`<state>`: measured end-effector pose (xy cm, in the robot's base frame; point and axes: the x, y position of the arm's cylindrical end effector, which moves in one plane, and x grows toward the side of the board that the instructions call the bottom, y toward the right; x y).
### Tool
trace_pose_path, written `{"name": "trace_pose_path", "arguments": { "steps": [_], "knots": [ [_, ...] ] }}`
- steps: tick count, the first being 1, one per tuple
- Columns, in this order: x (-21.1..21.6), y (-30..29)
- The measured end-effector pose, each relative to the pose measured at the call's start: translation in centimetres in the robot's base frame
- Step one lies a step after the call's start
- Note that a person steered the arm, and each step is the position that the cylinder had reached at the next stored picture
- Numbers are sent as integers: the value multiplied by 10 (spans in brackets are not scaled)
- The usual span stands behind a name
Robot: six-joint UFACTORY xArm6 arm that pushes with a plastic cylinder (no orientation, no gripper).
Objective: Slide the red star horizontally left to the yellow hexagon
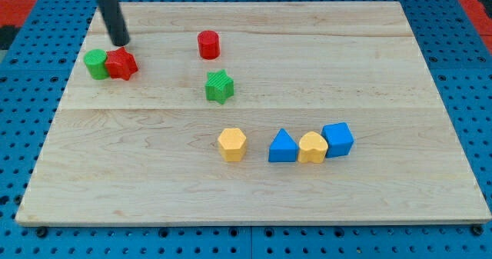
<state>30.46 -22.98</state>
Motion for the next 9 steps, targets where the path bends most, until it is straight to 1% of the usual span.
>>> {"name": "trace_pose_path", "arguments": {
  "steps": [1, 2, 3, 4, 5, 6, 7, 8, 9],
  "knots": [
    [34, 36],
    [61, 46],
    [72, 34],
    [77, 4],
    [113, 35],
    [153, 53],
    [113, 24],
    [88, 30],
    [142, 87]
  ]
}}
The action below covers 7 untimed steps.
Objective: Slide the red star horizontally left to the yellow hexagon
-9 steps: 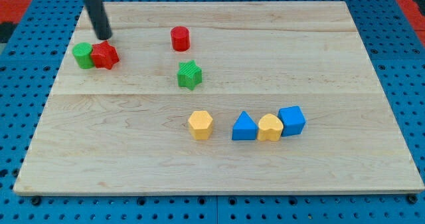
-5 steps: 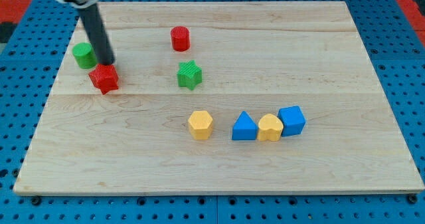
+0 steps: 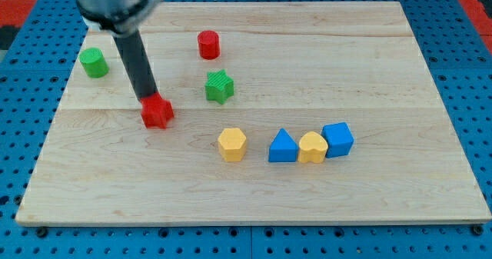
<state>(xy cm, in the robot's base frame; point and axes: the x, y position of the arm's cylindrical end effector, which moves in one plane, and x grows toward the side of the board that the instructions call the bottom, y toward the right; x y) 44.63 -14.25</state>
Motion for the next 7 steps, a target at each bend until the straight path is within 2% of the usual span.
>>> {"name": "trace_pose_path", "arguments": {
  "steps": [1, 2, 3, 4, 7],
  "knots": [
    [33, 10],
    [20, -4],
    [-19, 14],
    [24, 6],
    [37, 41]
  ]
}}
